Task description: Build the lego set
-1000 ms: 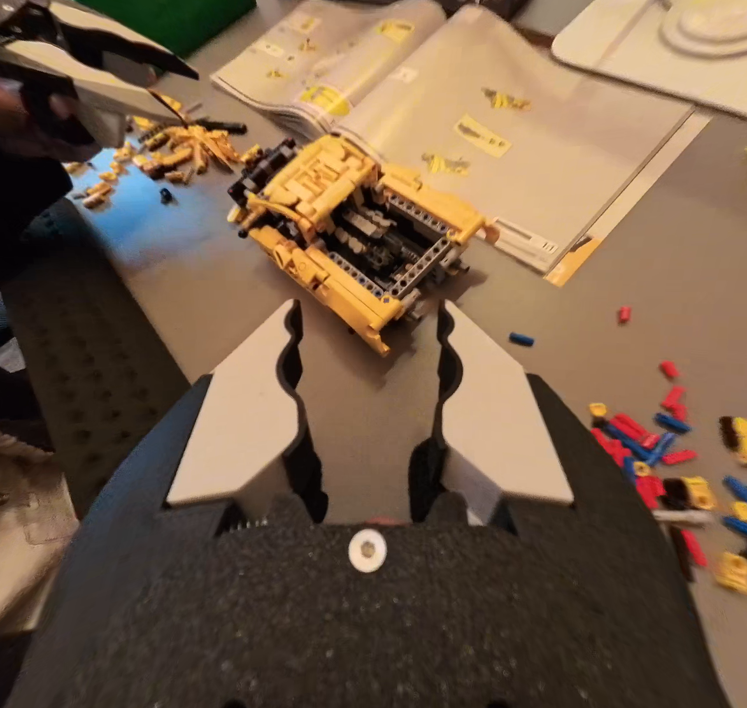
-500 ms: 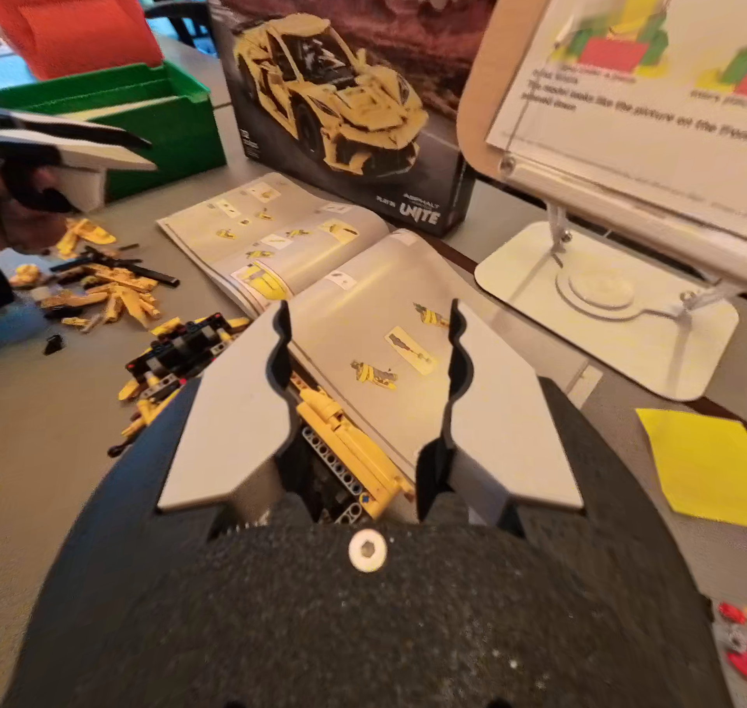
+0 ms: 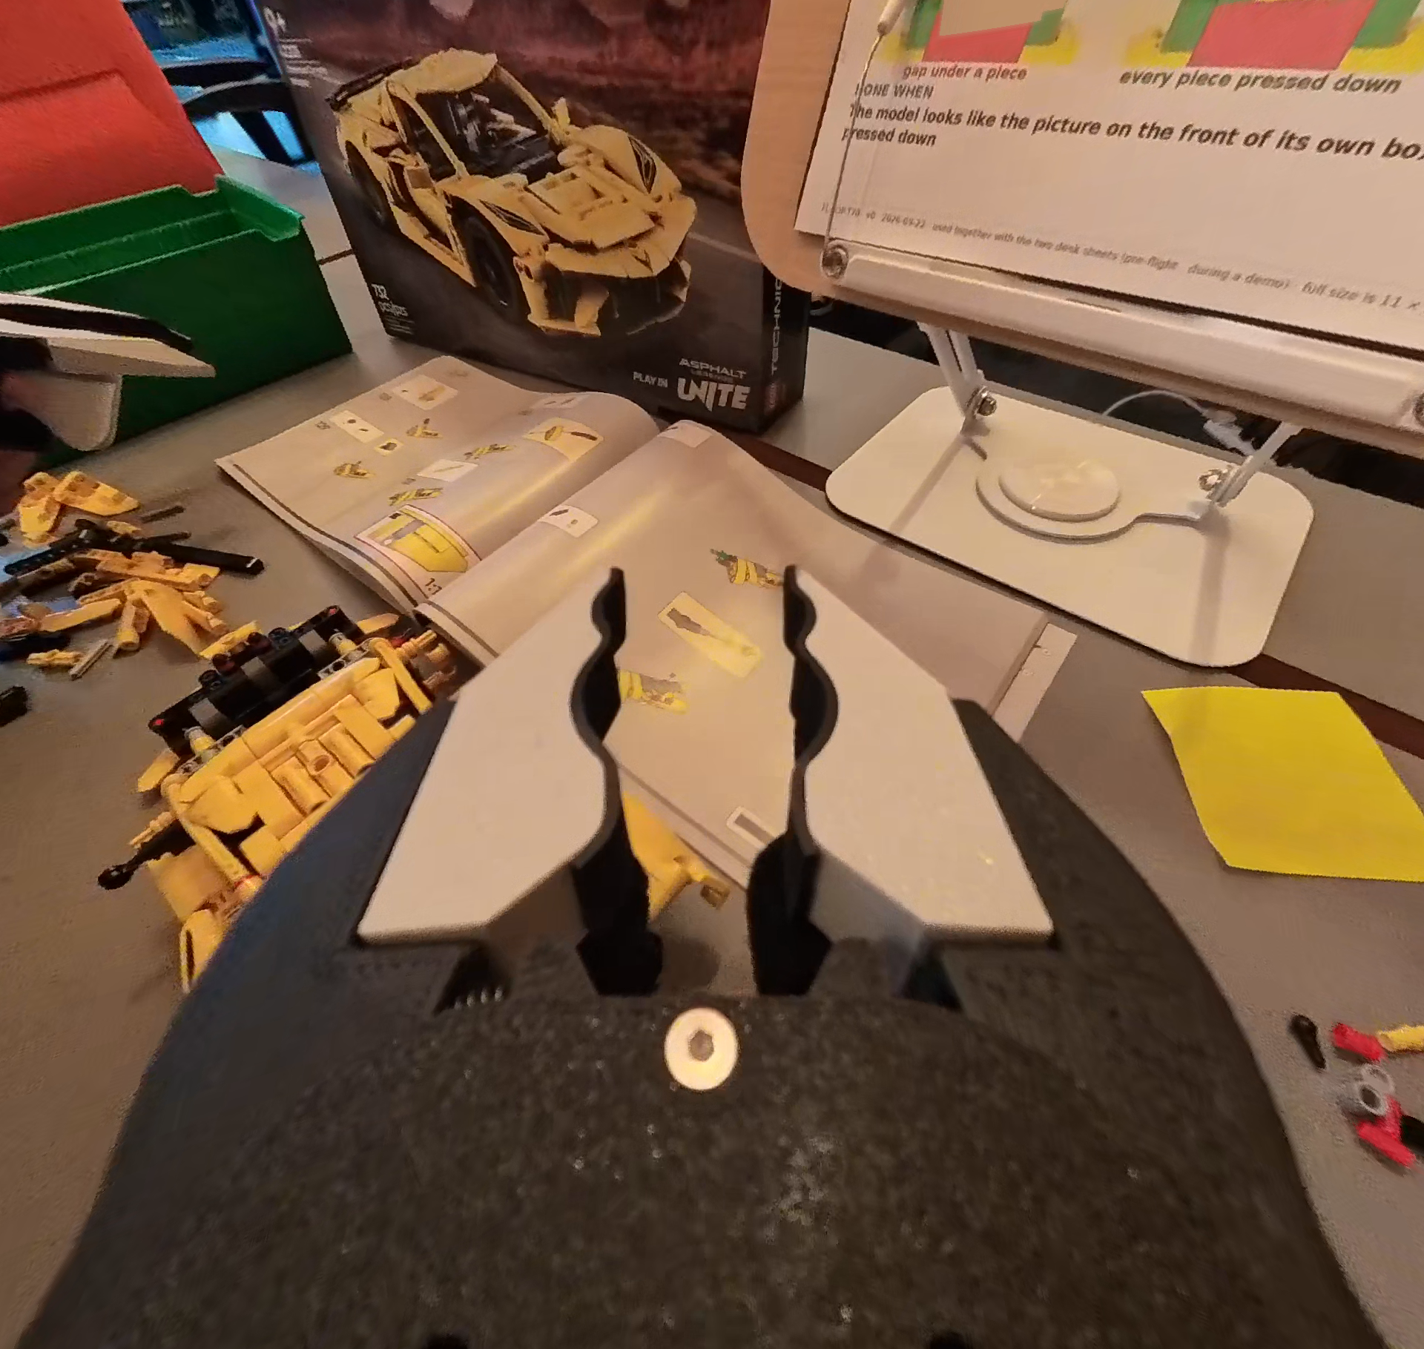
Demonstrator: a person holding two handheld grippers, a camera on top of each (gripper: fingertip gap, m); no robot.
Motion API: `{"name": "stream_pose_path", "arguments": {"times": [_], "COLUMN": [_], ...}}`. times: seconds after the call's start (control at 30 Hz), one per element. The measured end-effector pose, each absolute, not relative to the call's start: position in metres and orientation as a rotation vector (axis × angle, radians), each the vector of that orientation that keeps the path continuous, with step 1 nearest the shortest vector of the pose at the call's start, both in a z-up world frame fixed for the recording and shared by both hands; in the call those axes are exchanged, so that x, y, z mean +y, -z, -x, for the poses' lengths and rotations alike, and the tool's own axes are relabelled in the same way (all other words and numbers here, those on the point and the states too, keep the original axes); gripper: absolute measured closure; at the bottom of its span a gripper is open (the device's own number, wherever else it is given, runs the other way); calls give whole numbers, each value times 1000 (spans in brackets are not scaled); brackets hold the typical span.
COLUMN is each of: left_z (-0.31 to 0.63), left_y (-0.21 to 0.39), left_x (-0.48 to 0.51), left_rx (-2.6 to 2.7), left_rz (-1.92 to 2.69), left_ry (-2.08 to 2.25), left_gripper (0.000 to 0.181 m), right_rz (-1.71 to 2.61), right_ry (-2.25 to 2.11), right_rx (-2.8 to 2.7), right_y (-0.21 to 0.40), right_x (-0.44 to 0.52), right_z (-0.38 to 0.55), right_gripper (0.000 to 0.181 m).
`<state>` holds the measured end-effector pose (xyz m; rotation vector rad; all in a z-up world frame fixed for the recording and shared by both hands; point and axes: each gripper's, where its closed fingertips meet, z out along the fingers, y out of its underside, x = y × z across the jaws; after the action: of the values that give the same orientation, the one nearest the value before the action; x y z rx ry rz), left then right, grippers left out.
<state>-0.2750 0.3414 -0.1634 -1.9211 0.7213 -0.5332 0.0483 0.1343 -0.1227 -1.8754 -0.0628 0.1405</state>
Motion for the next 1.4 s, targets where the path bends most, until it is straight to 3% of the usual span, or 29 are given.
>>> {"name": "stream_pose_path", "arguments": {"times": [0.23,0.53,0.8,1.1,1.4], "left_z": [307,388,347,286,260], "left_y": [164,172,203,211,227], "left_x": [335,222,184,183,203], "left_rx": [879,1300,1370,1332,1441], "left_rz": [1941,2000,2059,2031,1969], "left_ry": [408,492,617,645,546], "left_gripper": [127,127,127,149,149], "right_rz": [1919,1939,1934,1970,1973], "right_ry": [-42,-36,-78,-72,-82], "right_rx": [-127,-138,-125,-129,-114], "right_y": [127,134,134,141,141], "right_x": [132,132,131,129,126], "right_z": [-52,-53,-49,-51,-54], "right_gripper": [142,144,145,146,146]}}
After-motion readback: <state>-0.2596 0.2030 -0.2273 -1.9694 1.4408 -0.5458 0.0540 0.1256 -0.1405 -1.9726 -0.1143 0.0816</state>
